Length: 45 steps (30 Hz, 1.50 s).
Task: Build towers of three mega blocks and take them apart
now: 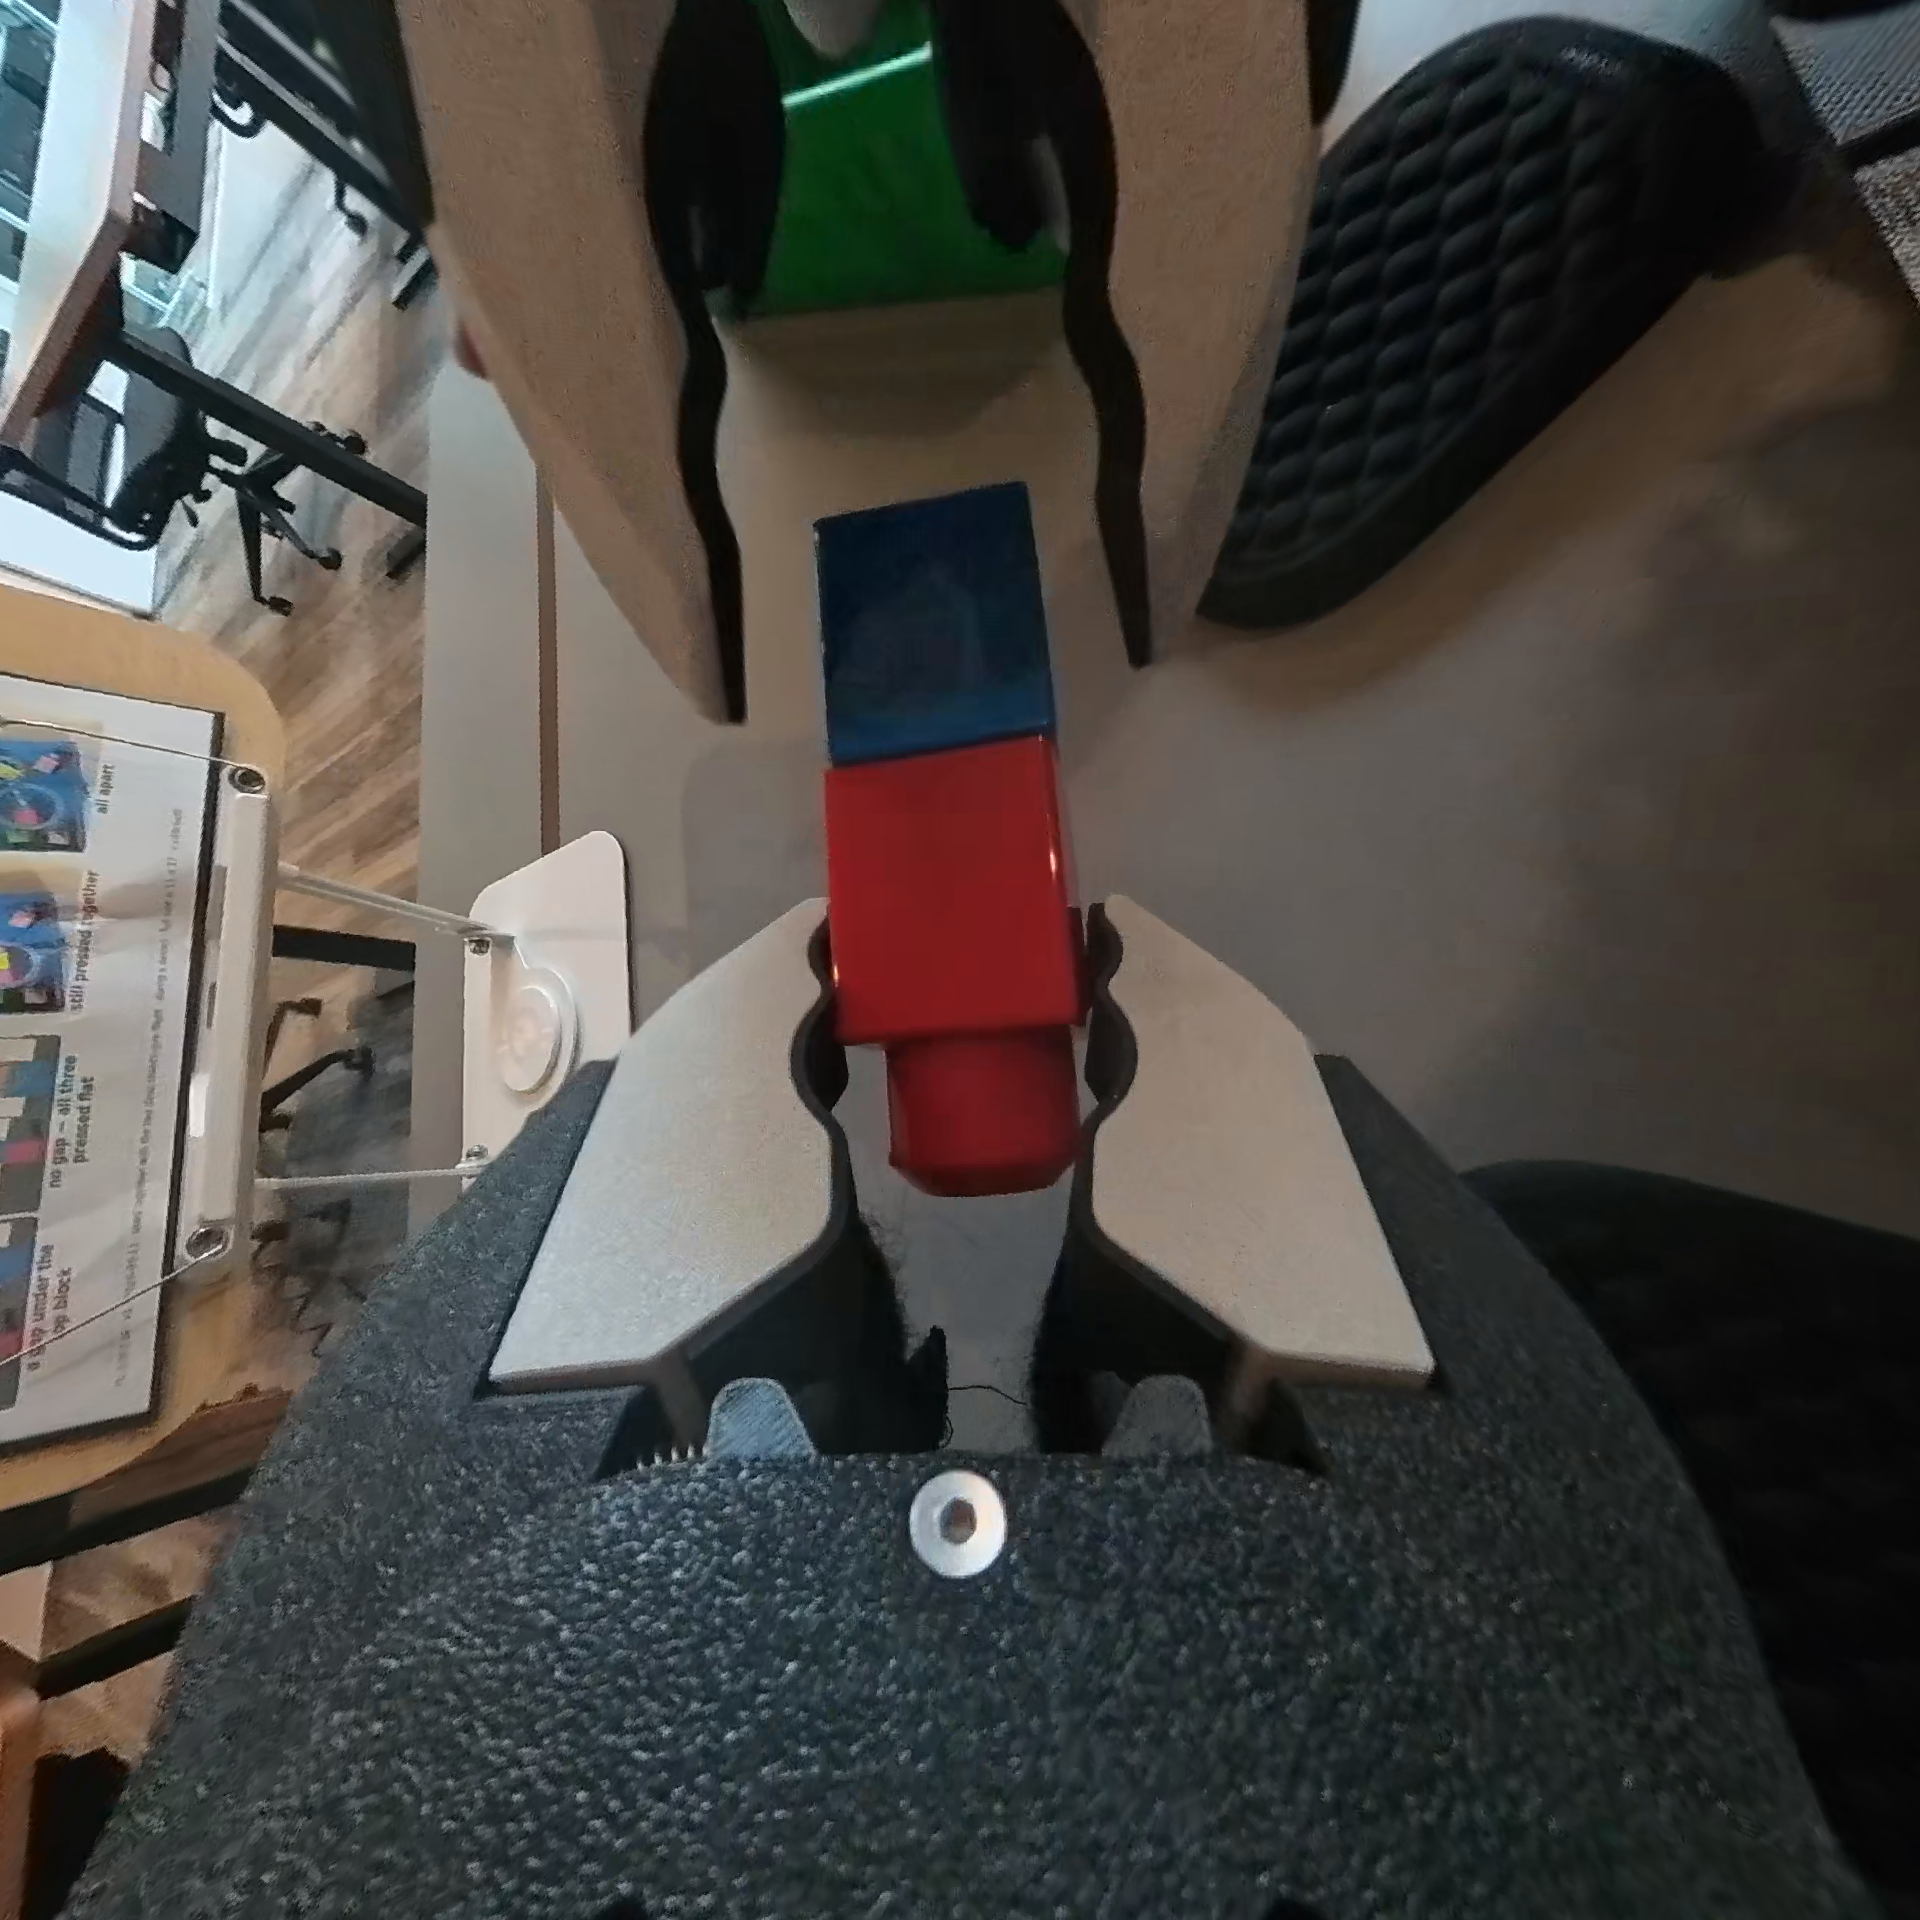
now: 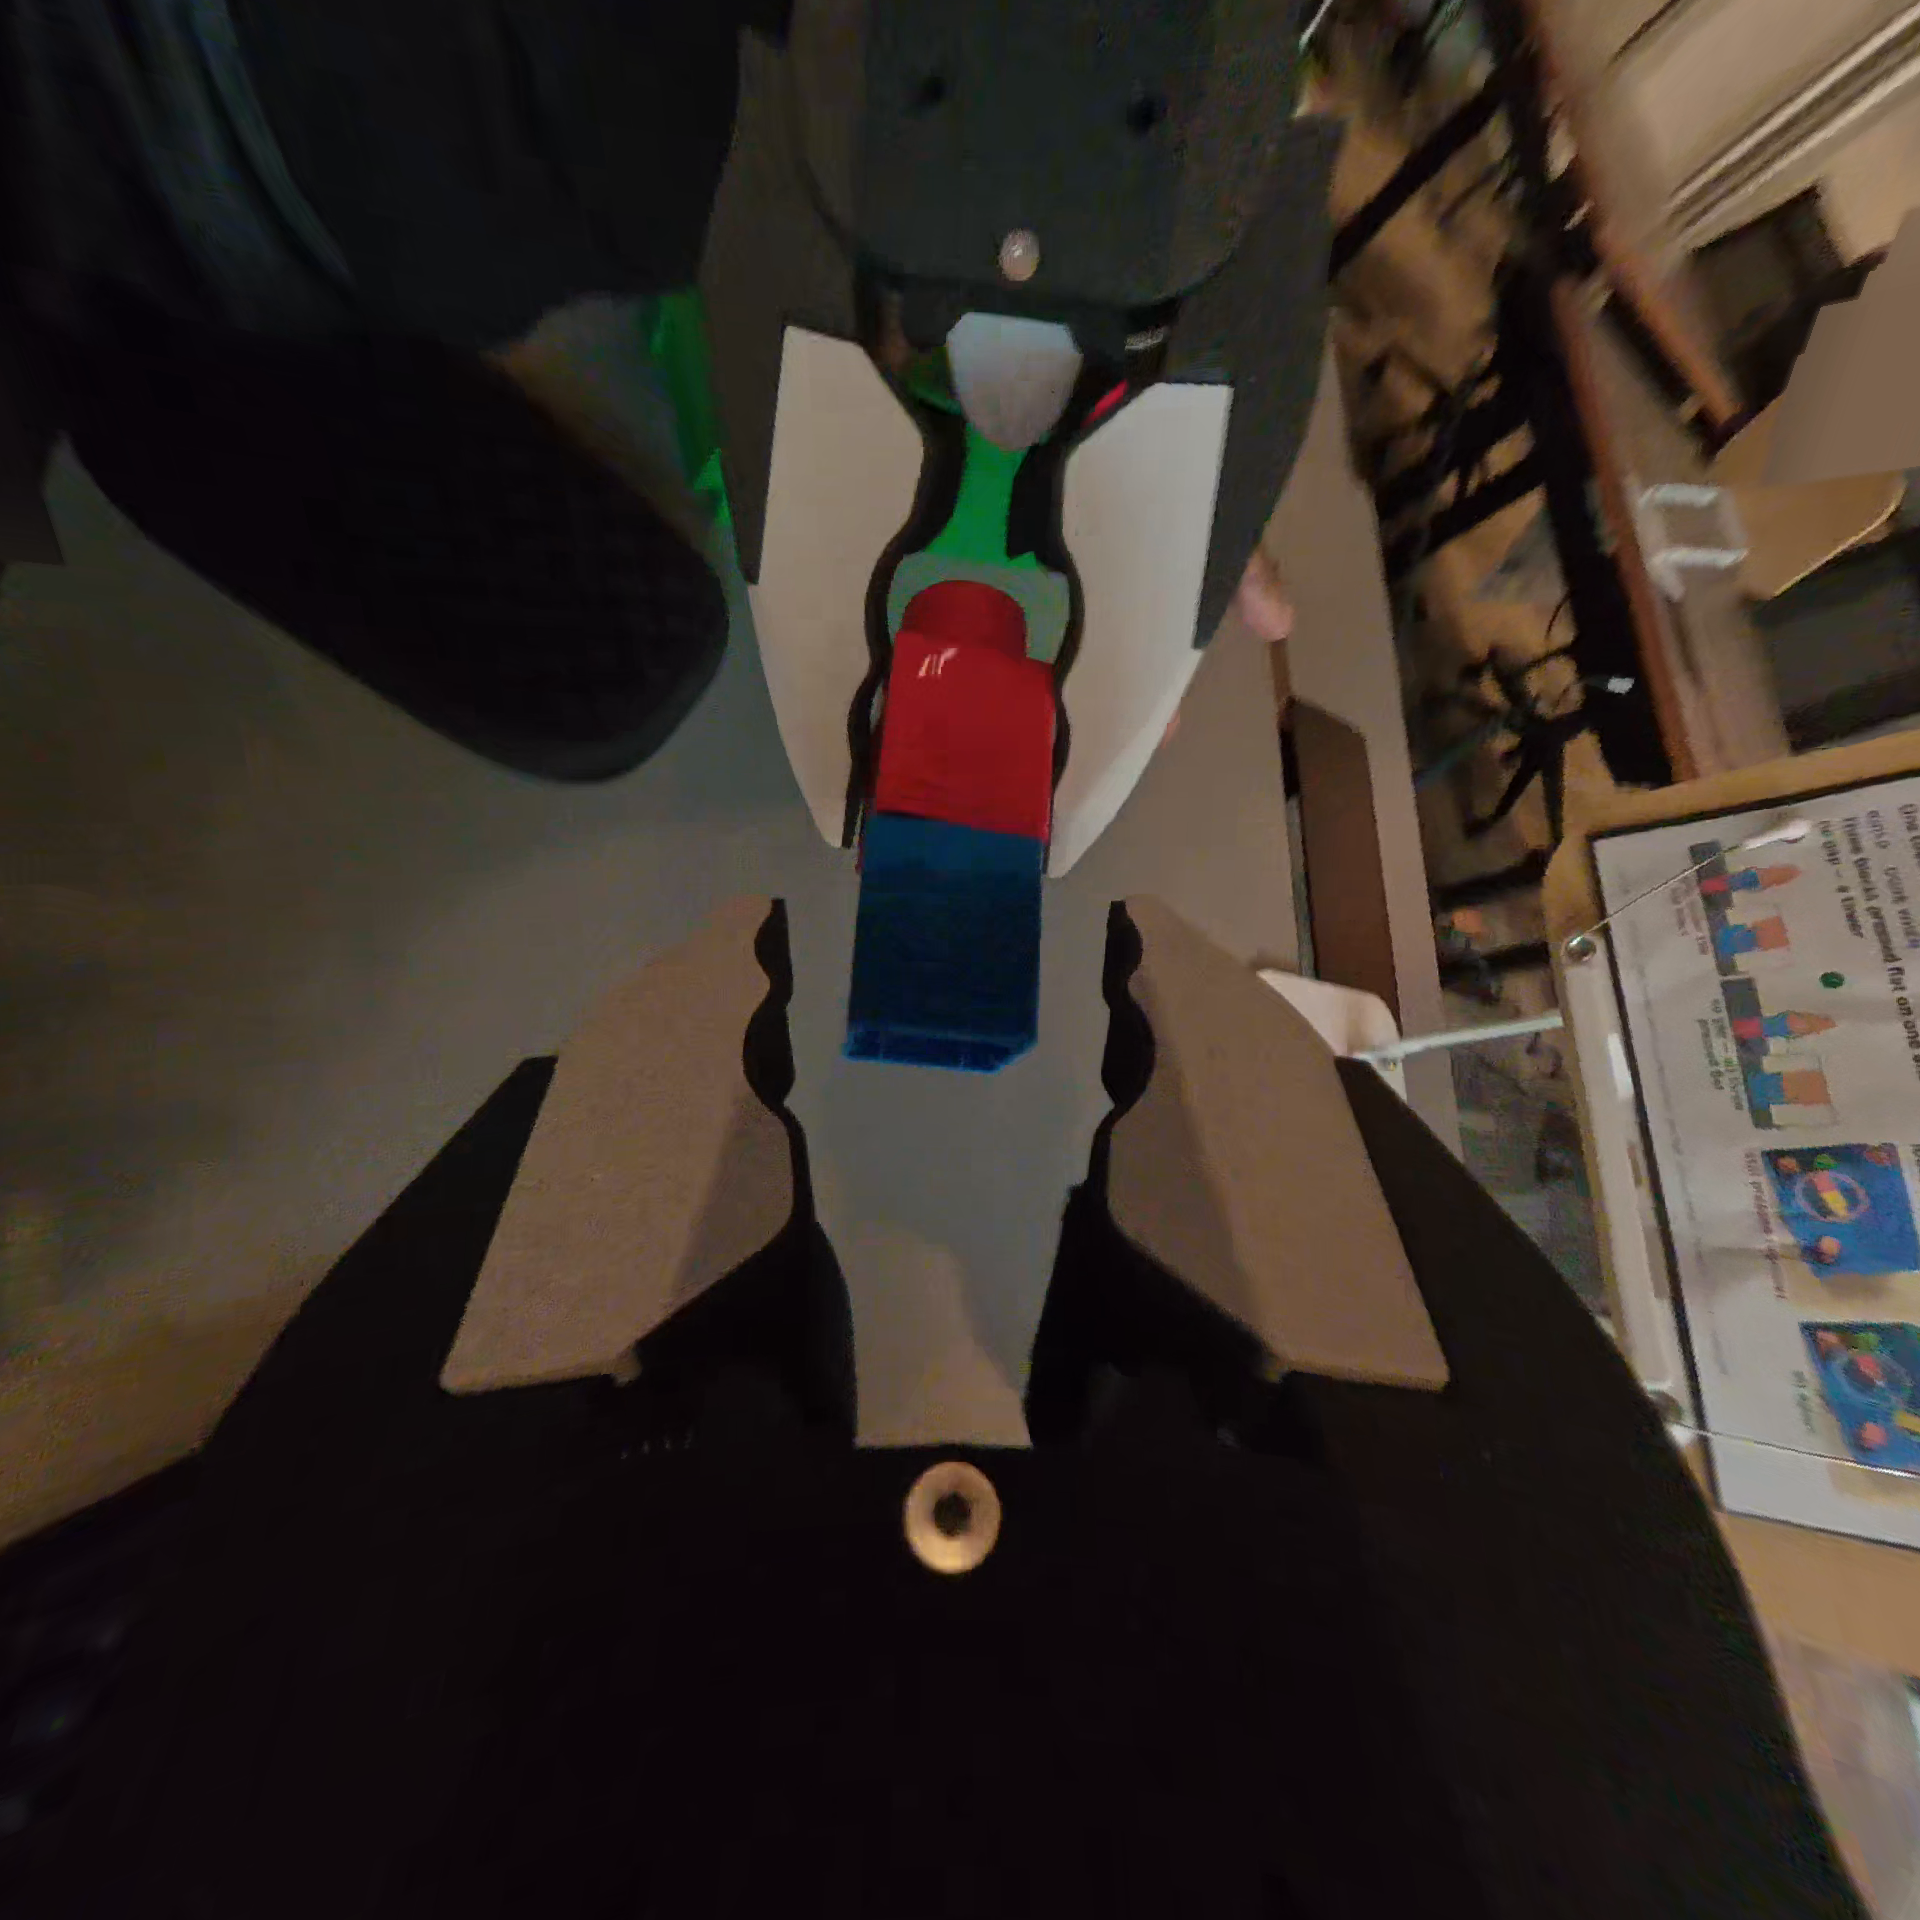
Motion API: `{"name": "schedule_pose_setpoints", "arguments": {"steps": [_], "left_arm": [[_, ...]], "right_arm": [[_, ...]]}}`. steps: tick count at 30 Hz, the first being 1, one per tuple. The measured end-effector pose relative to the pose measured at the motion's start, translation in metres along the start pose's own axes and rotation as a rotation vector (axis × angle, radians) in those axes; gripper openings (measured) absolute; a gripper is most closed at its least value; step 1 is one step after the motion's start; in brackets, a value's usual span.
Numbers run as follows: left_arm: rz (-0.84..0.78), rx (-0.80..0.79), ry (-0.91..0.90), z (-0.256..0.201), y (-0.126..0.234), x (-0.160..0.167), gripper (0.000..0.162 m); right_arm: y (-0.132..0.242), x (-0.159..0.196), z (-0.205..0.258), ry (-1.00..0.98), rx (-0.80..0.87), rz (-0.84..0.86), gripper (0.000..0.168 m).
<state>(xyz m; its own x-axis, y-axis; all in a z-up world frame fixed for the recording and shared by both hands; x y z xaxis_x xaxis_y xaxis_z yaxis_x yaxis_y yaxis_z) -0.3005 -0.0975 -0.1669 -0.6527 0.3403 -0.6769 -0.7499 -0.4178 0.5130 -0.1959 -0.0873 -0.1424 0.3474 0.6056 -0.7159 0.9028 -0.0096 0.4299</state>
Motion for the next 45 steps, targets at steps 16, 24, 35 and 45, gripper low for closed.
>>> {"name": "schedule_pose_setpoints", "arguments": {"steps": [16, 24, 35, 45], "left_arm": [[-0.003, 0.074, 0.024, -0.009, 0.002, -0.005, 0.041], [-0.051, 0.011, 0.06, -0.001, 0.032, -0.001, 0.04], [-0.06, 0.003, 0.014, -0.002, 0.026, -0.006, 0.042], [-0.086, -0.016, -0.008, -0.002, 0.03, -0.011, 0.042]], "right_arm": [[-0.012, -0.005, 0.009, 0.018, -0.03, 0.193, 0.036], [0.023, 0.013, 0.003, -0.059, 0.037, 0.239, 0.036], [0.135, 0.05, -0.041, -0.276, 0.537, 0.182, 0.036], [0.291, 0.22, -0.043, -0.841, 1.132, 0.361, 0.036]]}}
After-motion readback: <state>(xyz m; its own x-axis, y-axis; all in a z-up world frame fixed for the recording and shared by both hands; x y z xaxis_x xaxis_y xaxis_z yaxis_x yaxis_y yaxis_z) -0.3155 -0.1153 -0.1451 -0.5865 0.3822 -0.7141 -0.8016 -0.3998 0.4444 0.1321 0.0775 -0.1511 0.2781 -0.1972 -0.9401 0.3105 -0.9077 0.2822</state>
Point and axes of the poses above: each gripper's, where its closed fingertips meet, y back along the fingers, x out of its underside, z = x × y across the jaws, the point moved 6 cm from there along y, back along the fingers, and after that the axes turned 11 degrees about -z, right-handed, at the moved point
